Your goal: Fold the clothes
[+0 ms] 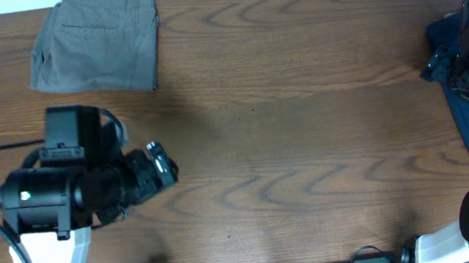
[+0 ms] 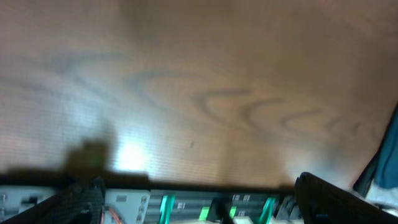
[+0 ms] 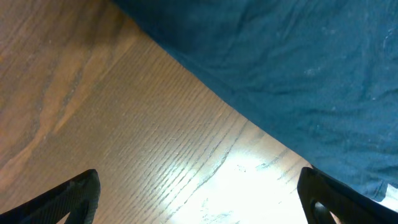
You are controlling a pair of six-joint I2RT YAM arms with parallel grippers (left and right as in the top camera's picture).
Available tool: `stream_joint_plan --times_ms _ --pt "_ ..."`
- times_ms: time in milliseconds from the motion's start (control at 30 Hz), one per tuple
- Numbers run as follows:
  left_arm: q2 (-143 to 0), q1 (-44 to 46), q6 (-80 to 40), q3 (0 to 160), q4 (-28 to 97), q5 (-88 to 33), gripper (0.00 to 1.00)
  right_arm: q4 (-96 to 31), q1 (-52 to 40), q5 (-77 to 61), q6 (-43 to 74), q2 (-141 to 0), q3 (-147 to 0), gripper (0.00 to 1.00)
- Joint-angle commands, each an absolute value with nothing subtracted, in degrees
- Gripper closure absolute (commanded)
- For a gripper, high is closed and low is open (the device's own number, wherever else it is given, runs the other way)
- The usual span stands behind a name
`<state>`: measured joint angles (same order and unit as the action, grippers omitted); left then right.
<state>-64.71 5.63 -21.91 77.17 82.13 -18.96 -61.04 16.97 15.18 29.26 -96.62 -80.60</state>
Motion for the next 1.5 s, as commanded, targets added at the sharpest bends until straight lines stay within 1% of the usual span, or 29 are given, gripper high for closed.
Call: stream_joint_plan --times_ms 0,633,733,800,933,1100,1233,1367,1467 --pt "-64.69 7.38 -23.22 75.35 84.12 -19.00 0.02 -61.10 16.86 15.86 28.62 -95.70 -80.66 0.01" --pt "-64.95 7.49 -23.20 75.22 83.88 -18.83 0.02 -61.10 16.86 15.86 28.62 -95.70 -80.66 0.01" --pt "-64.75 7.49 -22.79 74.04 81.82 -18.81 0.02 -61.08 16.86 15.86 28.62 -95.70 -80.66 0.01" --pt "-63.40 7.88 -19.97 71.66 77.73 -18.83 0.02 -61.10 16.86 15.86 28.62 -95.70 -80.66 0.01" --pt "-56.77 9.43 -13.04 62.19 65.69 -18.83 0.02 -61.10 16.86 15.86 28.62 -95.70 -80.66 0.01" --pt "-43.81 9.45 -6.50 45.60 48.36 -18.81 0.02 -61.10 16.86 15.86 28.62 -95.70 -80.66 0.01" --pt "-30.74 8.58 -4.93 33.80 37.50 -18.81 0.02 -61.08 16.86 15.86 28.62 -95.70 -80.66 0.01" --pt "-17.85 5.72 -4.93 25.54 32.34 -18.55 0.02 -61.08 16.86 15.86 28.62 -95.70 -80.66 0.01" --pt "-11.44 4.40 -4.93 21.47 30.30 -18.37 0.02 -61.10 16.86 15.86 28.62 -95.70 -80.66 0.01"
